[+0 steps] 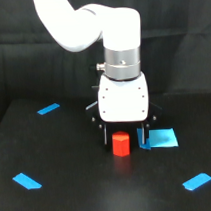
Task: Pick up the red object from the table
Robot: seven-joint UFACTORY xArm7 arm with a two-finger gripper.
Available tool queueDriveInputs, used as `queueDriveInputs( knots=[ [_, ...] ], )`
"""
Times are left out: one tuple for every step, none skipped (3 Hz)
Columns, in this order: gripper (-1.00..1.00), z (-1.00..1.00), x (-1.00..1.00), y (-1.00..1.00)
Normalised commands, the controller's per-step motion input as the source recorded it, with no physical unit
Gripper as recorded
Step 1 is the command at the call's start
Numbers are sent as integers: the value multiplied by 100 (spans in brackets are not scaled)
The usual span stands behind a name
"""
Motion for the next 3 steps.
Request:
queueDriveInputs(
  knots=[
    [10, -7, -7, -6],
    [66, -5, 9, 10],
    [53, 9, 2, -2]
  ],
)
